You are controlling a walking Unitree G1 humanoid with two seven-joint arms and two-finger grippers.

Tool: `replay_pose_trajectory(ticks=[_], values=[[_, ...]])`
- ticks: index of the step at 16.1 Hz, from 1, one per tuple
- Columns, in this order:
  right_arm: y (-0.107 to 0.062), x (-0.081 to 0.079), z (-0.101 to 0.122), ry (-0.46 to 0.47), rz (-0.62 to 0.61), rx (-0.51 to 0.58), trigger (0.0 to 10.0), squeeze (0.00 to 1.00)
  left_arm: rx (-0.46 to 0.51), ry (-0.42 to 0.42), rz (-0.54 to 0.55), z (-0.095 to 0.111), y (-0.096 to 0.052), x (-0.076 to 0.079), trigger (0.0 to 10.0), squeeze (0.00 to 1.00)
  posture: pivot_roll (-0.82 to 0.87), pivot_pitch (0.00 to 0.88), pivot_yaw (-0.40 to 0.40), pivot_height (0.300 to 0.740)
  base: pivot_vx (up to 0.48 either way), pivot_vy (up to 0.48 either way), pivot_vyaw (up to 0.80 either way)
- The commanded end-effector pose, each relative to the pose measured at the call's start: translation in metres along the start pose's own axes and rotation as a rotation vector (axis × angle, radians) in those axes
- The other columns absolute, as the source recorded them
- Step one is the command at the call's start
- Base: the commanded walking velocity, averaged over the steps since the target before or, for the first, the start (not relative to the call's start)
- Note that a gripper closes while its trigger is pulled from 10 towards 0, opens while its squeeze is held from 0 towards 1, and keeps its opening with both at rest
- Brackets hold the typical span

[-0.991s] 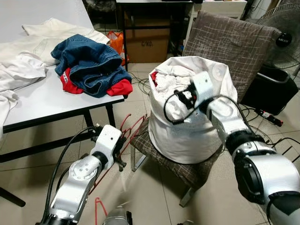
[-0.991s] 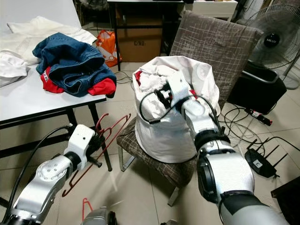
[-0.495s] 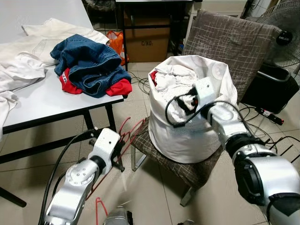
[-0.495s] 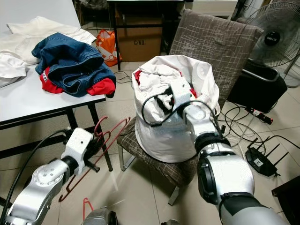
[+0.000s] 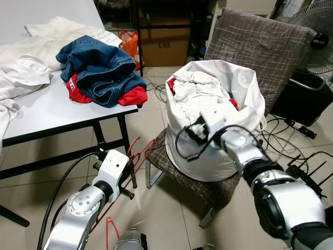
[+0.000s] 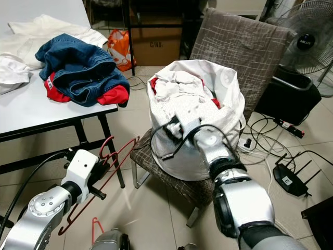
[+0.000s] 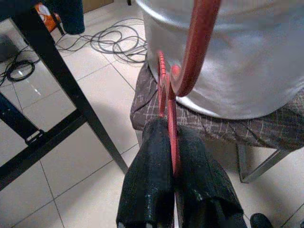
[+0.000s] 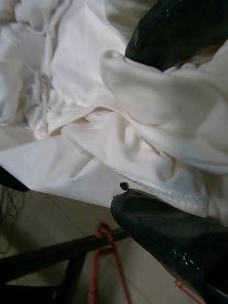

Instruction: Hang hanger

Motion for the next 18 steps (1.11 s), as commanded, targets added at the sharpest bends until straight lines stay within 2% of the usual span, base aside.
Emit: replay_pose_trajectory(ticks=[1,2,3,11,16,18], values=[[-0.002,-0.003,-0.021,0.008,0.006,-0.082,10.0,0.00,-0.007,0.001,0.027,-0.001,-0.005,-0.005,10.0,0.00,0.28,0.110,-0.033,0.716,0.000,0.000,0.00],[-0.002,-0.003,-0.022,0.033,0.003,-0.081,10.0,0.00,-0.009,-0.001,0.030,-0.001,-0.006,-0.005,10.0,0.00,0.28,0.116,-0.042,0.716,0.000,0.000,0.00],[-0.002,-0.003,-0.021,0.072,-0.010,-0.070,0.0,0.00,-0.011,-0.001,0.032,-0.002,-0.006,-0.005,10.0,0.00,0.28,0.117,-0.044,0.716,0.000,0.000,0.00],[-0.007,0.006,-0.030,0.107,-0.070,-0.060,0.0,0.00,0.000,0.000,0.030,0.004,0.000,-0.006,10.0,0.00,0.25,0.106,-0.023,0.716,0.000,0.000,0.00],[-0.012,0.013,-0.039,0.236,-0.123,-0.035,0.0,0.00,0.011,0.017,0.004,0.009,0.007,-0.006,10.0,0.00,0.22,0.091,-0.003,0.716,0.000,0.000,0.00],[-0.013,0.018,-0.033,0.250,-0.141,-0.001,0.0,0.00,0.019,0.020,-0.004,0.012,0.011,-0.006,10.0,0.00,0.21,0.074,0.002,0.716,0.000,0.000,0.00]])
Point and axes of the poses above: a point about 5 cm out from each wrist's last joint towards the gripper, its own y axis pointing out of the wrist towards the gripper, its own z axis along the axis of the wrist's last joint, x = y × z, the point moved 3 cm from there along y, pointing out of the wrist towards the gripper, and after that the axes turned 7 degrees about y, right-handed, at the moved point
